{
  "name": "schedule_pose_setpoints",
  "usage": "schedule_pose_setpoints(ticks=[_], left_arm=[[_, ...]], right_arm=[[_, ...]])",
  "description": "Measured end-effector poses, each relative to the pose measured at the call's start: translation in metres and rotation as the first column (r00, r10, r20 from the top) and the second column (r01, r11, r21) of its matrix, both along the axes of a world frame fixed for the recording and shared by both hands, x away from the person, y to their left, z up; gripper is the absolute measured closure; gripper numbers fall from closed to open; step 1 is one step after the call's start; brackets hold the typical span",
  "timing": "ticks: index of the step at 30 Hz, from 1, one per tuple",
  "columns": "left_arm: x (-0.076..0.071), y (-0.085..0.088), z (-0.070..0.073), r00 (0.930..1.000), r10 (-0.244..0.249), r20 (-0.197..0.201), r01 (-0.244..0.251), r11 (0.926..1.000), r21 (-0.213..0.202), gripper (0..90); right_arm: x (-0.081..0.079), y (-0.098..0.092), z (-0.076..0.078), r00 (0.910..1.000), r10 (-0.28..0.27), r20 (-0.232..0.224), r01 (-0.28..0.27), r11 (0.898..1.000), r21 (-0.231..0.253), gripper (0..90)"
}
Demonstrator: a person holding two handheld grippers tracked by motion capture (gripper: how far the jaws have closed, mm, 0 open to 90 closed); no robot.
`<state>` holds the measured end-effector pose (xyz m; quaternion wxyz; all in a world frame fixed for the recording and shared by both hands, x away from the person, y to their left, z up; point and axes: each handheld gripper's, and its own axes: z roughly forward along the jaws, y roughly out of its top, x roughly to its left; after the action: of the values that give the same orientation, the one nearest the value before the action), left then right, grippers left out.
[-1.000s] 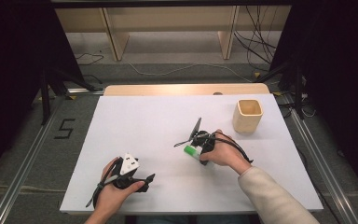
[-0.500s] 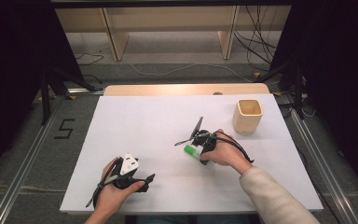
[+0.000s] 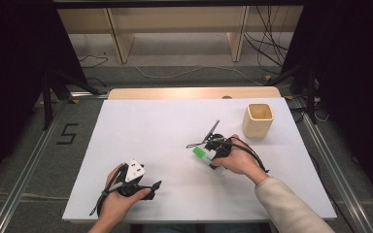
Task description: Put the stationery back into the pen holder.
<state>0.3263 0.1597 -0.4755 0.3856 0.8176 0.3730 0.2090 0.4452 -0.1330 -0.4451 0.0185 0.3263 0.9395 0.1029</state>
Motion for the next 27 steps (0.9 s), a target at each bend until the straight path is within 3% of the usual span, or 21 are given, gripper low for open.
schedule_pose_setpoints(ticks=[9, 27], left_arm=[[0.0, 0.001, 0.0, 1.0, 0.003, 0.002, -0.003, 1.0, 0.003, 16.4], [0.0, 0.0, 0.0, 1.0, 0.006, -0.001, -0.006, 1.0, 0.008, 16.4]], right_arm=[[-0.003, -0.005, 0.0, 0.9995, -0.013, 0.031, 0.012, 0.999, 0.033, 66.0], [-0.017, -0.026, 0.002, 0.9909, -0.049, 0.126, 0.026, 0.983, 0.179, 66.0]])
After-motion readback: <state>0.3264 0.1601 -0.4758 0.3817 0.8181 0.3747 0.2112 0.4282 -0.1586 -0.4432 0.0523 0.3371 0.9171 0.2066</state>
